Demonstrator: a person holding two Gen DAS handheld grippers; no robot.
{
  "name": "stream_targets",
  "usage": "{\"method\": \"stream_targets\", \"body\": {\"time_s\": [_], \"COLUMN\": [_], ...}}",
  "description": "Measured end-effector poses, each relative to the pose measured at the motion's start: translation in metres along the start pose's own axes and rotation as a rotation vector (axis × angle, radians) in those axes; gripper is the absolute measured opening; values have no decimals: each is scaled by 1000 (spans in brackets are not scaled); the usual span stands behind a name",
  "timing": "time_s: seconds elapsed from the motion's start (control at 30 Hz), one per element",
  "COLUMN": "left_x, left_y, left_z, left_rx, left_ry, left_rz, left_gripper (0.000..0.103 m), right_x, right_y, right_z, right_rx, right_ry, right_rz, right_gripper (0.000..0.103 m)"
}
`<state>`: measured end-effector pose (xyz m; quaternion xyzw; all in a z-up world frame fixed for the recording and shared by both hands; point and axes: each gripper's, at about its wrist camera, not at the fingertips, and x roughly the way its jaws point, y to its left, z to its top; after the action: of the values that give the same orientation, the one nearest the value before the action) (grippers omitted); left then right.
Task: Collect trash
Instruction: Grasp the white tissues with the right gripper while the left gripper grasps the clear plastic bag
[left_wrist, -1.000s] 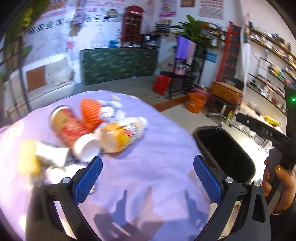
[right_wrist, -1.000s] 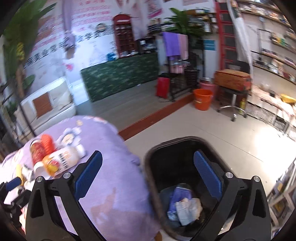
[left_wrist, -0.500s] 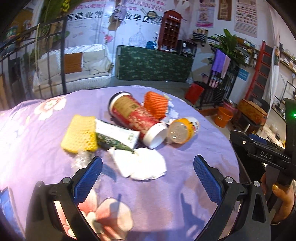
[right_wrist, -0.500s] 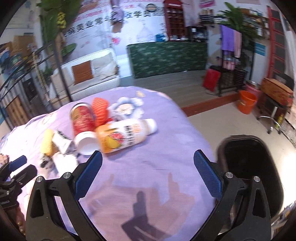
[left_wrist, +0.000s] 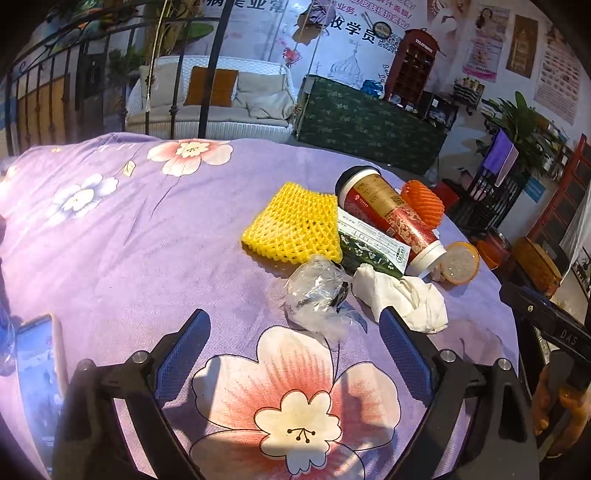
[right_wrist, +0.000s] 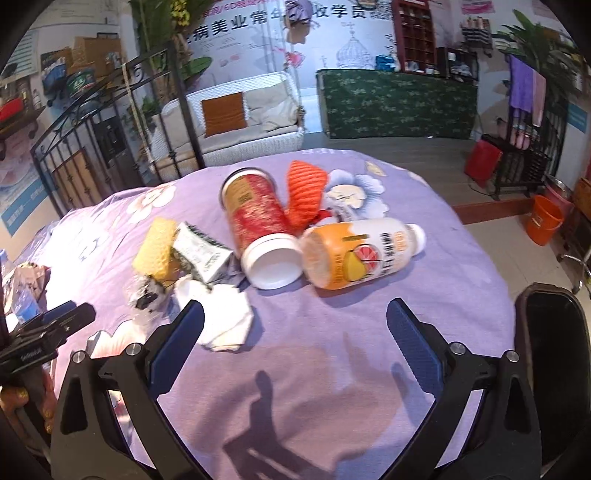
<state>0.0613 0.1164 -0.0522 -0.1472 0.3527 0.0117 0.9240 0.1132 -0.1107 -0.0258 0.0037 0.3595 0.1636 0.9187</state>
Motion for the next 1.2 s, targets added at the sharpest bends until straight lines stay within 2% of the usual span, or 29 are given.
{"method": "stream_targets", "body": {"time_s": [0.1, 0.3, 0.37, 0.43, 0.47, 0.57, 0.6, 0.63, 0.73, 0.97, 1.2], "left_x": [4, 10, 11, 12, 13, 17, 19, 20, 26, 39, 56], "left_y": [1, 2, 2, 2, 2, 1, 0, 0, -1, -8, -20], "left_z": [2, -1, -3, -4, -4, -5, -4, -4, -2, 4, 16], "left_rx": [-20, -19, -15, -14, -12, 7, 11, 13, 18, 39, 63], "left_ry": [22, 50, 55, 62, 65, 78, 84, 89, 100, 119, 139], "left_rz": [-7, -9, -11, -19, -21, -18, -18, -18, -19, -23, -34], "left_gripper": [89, 89, 89, 89, 89, 89, 89, 89, 89, 89, 89], "right_x": [12, 57, 72, 84, 90, 103, 104, 103, 94, 61, 28], "right_y": [20, 52, 57, 62, 64, 64, 62, 61, 59, 52, 36], "right_z": [1, 1, 1, 0, 0, -3, -5, -5, -6, -4, -1], "right_rx": [-64, -183, -202, -217, -224, -220, -209, -206, -202, -177, -139], "right_ry": [25, 143, 181, 213, 225, 268, 277, 270, 258, 214, 153], "right_rz": [33, 46, 46, 38, 32, 36, 47, 47, 67, 102, 77], "right_gripper": [97, 97, 89, 74, 71, 47, 40, 38, 22, 18, 18]}}
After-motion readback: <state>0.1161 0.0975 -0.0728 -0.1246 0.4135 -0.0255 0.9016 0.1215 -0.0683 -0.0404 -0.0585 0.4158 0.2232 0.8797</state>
